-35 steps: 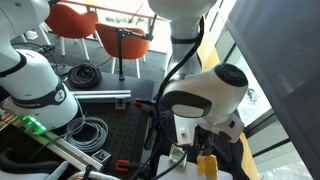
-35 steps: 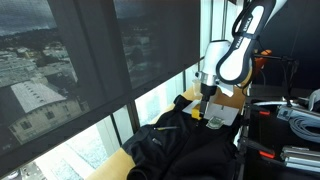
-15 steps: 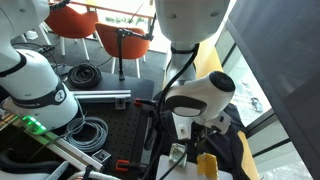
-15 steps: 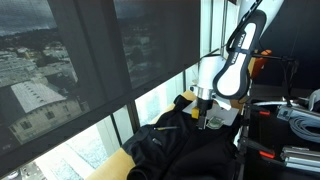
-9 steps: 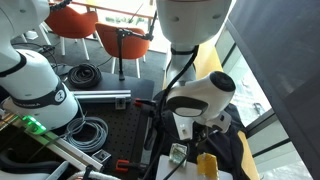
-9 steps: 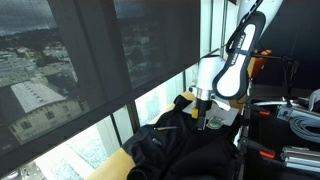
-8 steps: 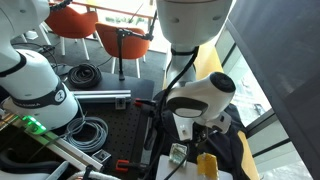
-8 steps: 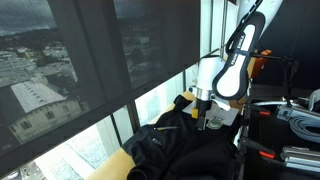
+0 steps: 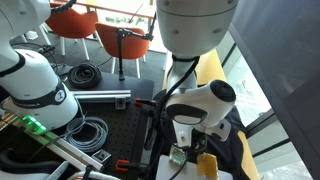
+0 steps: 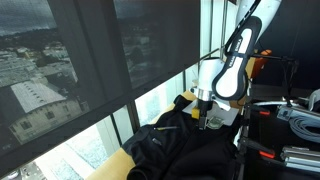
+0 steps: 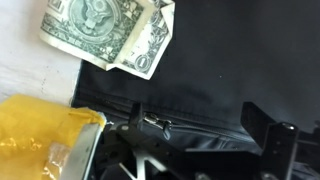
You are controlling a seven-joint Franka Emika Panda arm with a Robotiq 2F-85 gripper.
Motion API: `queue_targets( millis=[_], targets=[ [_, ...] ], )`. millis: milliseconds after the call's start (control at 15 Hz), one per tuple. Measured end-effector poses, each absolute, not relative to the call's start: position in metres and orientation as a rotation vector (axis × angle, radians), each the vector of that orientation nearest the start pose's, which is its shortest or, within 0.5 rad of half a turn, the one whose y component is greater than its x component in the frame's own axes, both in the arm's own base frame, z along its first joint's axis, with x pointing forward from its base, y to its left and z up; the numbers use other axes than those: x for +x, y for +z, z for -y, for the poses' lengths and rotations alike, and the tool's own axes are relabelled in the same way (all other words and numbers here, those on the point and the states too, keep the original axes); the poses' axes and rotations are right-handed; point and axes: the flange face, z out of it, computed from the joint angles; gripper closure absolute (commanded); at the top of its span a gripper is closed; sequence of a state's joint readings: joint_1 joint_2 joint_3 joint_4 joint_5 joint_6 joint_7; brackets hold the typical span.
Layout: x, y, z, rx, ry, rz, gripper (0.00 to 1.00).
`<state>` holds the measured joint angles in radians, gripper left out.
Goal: Close the zip on the black jacket.
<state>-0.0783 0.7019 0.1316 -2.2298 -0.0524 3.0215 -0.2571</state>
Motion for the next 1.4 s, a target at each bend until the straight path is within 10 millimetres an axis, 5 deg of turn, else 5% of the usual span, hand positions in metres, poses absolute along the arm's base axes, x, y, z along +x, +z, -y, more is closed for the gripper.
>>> queue_targets(
  millis=[267,333,467,933,1000,1400],
  targets=[
    [0.525,0.064,-0.037,-3.032,-0.154,0.498,0.05],
    [0.525,0.063,-0.037,-3.032,-0.151,0.498,0.27],
    [0.524,0.06,-0.035,-3.034,-0.146,0.496,0.32],
    [0.531,0.058,-0.028,-3.043,-0.157,0.491,0.79],
    [0.532,0.059,-0.027,-3.045,-0.162,0.491,0.62],
    [0.541,0.064,-0.026,-3.046,-0.193,0.506,0.41]
  ],
)
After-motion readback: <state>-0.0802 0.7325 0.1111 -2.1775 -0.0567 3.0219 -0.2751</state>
